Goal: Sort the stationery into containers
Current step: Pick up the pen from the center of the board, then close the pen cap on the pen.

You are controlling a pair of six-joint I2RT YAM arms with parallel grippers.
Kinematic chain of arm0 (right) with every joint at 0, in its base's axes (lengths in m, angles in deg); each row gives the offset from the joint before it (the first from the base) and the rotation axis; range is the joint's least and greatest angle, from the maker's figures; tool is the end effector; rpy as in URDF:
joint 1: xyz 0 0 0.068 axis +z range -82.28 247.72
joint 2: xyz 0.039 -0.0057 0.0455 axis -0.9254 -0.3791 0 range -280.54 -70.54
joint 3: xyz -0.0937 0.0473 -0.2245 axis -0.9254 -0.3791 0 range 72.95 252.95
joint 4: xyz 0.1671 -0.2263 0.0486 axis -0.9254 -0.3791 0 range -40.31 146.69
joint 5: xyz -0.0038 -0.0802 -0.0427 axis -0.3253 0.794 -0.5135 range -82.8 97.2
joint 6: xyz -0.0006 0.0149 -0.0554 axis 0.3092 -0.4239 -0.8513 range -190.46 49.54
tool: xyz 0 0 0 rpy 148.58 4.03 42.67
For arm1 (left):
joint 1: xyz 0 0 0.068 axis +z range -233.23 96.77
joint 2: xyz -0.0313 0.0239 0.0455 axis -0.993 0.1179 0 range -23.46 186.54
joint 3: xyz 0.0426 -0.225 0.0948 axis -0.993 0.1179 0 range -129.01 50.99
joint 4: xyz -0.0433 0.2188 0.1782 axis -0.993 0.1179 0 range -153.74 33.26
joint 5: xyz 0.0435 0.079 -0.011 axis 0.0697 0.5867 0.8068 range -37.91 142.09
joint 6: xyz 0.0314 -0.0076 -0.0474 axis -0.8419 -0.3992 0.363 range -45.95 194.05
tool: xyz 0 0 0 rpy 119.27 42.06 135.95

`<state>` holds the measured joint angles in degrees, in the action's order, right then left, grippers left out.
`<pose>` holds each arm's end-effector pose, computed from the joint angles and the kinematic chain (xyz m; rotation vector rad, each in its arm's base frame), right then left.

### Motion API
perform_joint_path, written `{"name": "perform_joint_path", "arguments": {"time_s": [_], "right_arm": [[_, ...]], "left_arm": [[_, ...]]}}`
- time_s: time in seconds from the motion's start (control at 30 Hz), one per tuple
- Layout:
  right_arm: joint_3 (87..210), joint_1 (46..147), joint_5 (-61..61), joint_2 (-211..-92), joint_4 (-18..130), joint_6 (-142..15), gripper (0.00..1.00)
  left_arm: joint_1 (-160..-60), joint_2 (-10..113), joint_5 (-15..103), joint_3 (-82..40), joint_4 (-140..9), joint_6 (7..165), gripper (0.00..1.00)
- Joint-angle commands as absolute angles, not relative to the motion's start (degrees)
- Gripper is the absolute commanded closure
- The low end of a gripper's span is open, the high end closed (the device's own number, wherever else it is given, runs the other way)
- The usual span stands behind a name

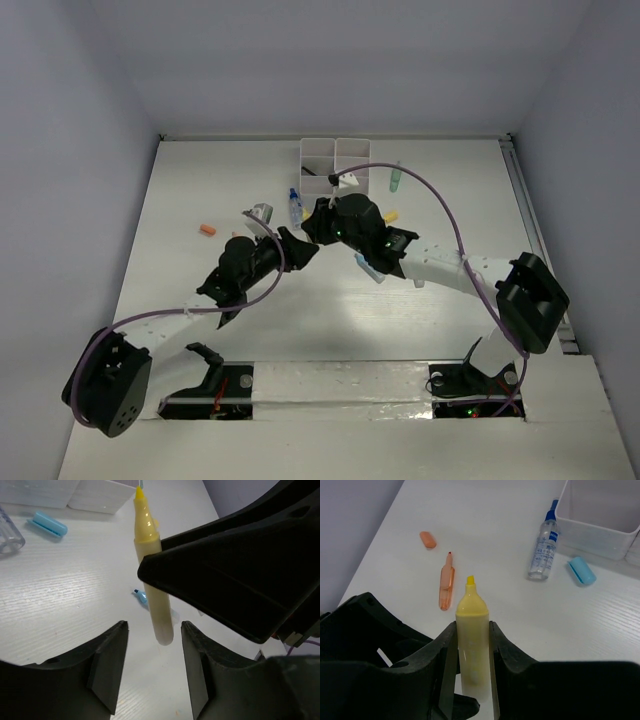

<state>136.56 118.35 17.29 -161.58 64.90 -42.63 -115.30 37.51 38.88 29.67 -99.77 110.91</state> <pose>0.2590 0.3046 0.2427 -0.2683 1.9562 0.7508 0.2190 -0.1483 0.1881 0.1164 1.7481 -1.0914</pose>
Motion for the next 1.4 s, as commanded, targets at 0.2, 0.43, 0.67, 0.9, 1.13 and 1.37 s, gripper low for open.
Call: {"name": "perform_joint_path", "arguments": {"time_s": [0.2, 0.43, 0.67, 0.9, 1.13, 1.37], "right_arm": [[134.7, 119.1, 15.2, -159.6, 70.0, -40.6, 0.94], [133.9, 119.1, 14.2, -159.0, 70.7, -40.3, 0.95], [132.8, 119.1, 13.9, -158.4, 70.3, -40.4, 0.93], [131.7, 114.4, 2.7, -153.6, 66.7, -40.0, 0.38], [126.4, 103.8, 1.3, -144.7, 61.8, -40.6, 0.36], [125.4, 92.3, 10.0, -148.0, 52.3, -41.5, 0.39]], "left_arm": [[-115.7, 41.8, 39.9, 26.9, -110.2, 109.0, 0.63], [-116.2, 42.5, 41.1, 27.2, -110.8, 108.7, 0.82], [-116.2, 42.2, 41.1, 27.2, -109.4, 107.0, 1.0], [-116.2, 40.0, 42.3, 28.2, -106.4, 104.6, 1.0], [-116.2, 38.2, 44.3, 26.8, -102.5, 100.2, 1.0], [-116.7, 36.8, 42.9, 28.3, -103.2, 97.3, 1.0]]}}
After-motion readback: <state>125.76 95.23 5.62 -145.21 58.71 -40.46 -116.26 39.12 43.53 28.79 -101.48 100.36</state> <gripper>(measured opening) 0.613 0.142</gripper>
